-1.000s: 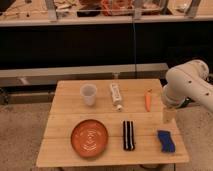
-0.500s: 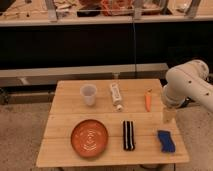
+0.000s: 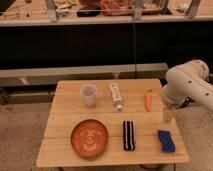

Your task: Place the eraser in the ceramic cup

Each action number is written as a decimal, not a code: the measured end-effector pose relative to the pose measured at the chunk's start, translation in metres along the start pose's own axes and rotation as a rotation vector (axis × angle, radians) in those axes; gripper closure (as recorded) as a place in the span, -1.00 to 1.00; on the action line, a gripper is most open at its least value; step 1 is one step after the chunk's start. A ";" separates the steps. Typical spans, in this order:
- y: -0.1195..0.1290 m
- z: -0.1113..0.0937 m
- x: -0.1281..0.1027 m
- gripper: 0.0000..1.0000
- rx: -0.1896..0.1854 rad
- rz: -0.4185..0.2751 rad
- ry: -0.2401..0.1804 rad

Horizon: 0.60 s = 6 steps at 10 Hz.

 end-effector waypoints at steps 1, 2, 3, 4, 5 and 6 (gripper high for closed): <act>0.000 0.000 0.000 -0.60 0.000 0.000 0.000; 0.000 0.000 0.000 -0.60 0.000 0.000 0.000; 0.000 0.000 0.000 -0.60 0.000 0.000 0.000; 0.000 0.000 0.000 -0.60 0.000 -0.001 0.000; 0.002 0.002 -0.003 -0.60 0.000 -0.008 -0.003; 0.004 0.006 -0.013 -0.60 0.000 -0.028 -0.010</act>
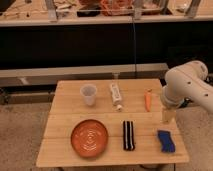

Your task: Place the eraser in the ceramic cup

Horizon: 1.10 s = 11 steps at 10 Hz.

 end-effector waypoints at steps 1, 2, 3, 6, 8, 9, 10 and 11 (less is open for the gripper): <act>0.001 0.004 -0.015 -0.60 0.002 -0.024 -0.008; 0.002 0.009 -0.033 -0.60 0.003 -0.053 -0.018; 0.004 0.014 -0.045 -0.60 0.002 -0.078 -0.026; 0.007 0.026 -0.059 -0.60 0.002 -0.129 -0.047; 0.008 0.041 -0.071 -0.60 0.001 -0.173 -0.064; 0.008 0.048 -0.076 -0.60 0.000 -0.196 -0.072; 0.009 0.053 -0.080 -0.60 -0.002 -0.211 -0.079; 0.008 0.055 -0.081 -0.60 -0.002 -0.222 -0.081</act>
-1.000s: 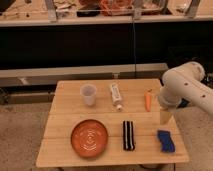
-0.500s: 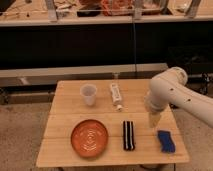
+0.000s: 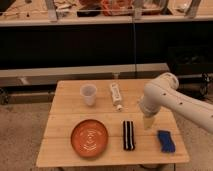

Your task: Place the eraser in the ceramic cup

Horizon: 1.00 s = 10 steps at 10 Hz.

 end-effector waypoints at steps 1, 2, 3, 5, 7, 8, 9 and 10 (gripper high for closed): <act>0.000 0.006 -0.003 -0.60 -0.004 -0.018 -0.003; 0.000 0.016 -0.011 -0.60 -0.012 -0.046 -0.013; -0.001 0.029 -0.018 -0.60 -0.018 -0.079 -0.018; -0.002 0.039 -0.026 -0.60 -0.025 -0.117 -0.023; 0.000 0.042 -0.026 -0.60 -0.036 -0.137 -0.025; 0.003 0.051 -0.029 -0.60 -0.047 -0.167 -0.028; 0.006 0.062 -0.032 -0.60 -0.059 -0.195 -0.033; 0.007 0.071 -0.035 -0.60 -0.069 -0.224 -0.031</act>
